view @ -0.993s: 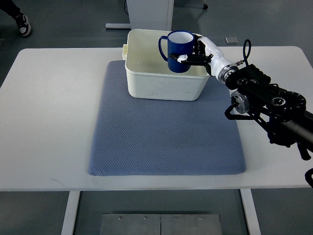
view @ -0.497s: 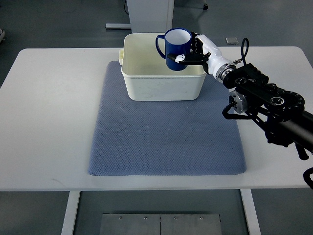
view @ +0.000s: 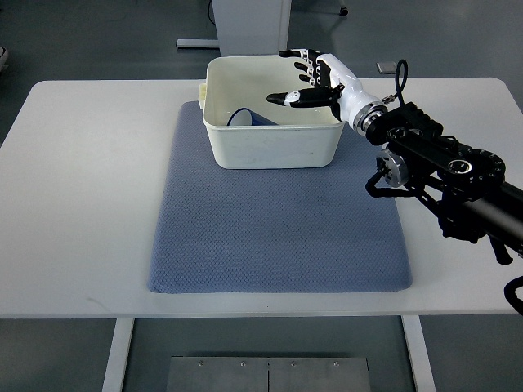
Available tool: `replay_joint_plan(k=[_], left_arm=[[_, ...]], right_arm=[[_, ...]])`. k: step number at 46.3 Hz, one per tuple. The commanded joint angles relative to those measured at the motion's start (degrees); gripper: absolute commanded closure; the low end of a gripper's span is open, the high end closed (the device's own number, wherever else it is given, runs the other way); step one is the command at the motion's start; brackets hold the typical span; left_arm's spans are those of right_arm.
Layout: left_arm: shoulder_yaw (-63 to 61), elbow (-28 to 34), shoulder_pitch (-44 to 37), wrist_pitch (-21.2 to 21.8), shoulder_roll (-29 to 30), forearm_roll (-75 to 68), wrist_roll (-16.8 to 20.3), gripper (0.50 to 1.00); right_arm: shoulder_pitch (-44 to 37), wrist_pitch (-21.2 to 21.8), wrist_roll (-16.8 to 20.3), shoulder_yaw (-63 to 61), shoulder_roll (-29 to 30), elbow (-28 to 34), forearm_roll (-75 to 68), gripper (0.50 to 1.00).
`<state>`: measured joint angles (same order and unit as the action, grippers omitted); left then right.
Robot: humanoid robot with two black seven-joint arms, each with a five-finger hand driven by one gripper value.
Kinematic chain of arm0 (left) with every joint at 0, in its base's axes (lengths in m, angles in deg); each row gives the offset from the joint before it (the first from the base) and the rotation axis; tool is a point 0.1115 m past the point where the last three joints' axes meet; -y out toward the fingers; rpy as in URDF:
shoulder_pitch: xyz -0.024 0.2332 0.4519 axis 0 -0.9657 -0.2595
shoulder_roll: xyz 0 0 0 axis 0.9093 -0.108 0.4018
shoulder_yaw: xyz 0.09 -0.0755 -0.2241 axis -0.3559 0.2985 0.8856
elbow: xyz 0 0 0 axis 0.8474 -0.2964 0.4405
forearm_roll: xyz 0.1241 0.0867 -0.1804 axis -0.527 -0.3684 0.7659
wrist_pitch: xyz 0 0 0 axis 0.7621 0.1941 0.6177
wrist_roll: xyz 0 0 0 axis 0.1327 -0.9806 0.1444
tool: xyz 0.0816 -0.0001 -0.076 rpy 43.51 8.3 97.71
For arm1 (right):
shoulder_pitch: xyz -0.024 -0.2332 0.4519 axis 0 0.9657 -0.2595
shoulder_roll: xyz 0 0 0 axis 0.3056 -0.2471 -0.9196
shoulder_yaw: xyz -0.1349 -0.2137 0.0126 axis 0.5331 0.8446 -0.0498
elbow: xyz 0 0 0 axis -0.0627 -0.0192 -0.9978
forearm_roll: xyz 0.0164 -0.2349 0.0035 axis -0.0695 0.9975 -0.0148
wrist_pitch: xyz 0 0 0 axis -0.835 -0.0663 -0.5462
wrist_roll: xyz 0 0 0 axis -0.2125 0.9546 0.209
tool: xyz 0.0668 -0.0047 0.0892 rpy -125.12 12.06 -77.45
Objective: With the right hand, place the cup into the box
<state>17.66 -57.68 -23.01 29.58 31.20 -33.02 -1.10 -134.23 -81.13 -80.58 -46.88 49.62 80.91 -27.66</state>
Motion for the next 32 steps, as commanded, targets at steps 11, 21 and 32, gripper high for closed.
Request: replay_joint_plan(k=[11,21,32], left_arm=[[0.0,0.0,0.0,0.0,0.0,0.0,0.0,0.5],[0.0,0.0,0.0,0.0,0.0,0.0,0.0,0.5],[0.0,0.0,0.0,0.0,0.0,0.0,0.0,0.5]], right_arm=[[-1.2,0.0,0.6,-0.2,-6.3,5.0,-0.1,0.515],[-1.3,0.0,1.4,-1.8,-12.7,9.9,-1.7,0.515],[-0.8,0.1,1.4,-3.3,-17.2,10.9,-3.0,0.515]])
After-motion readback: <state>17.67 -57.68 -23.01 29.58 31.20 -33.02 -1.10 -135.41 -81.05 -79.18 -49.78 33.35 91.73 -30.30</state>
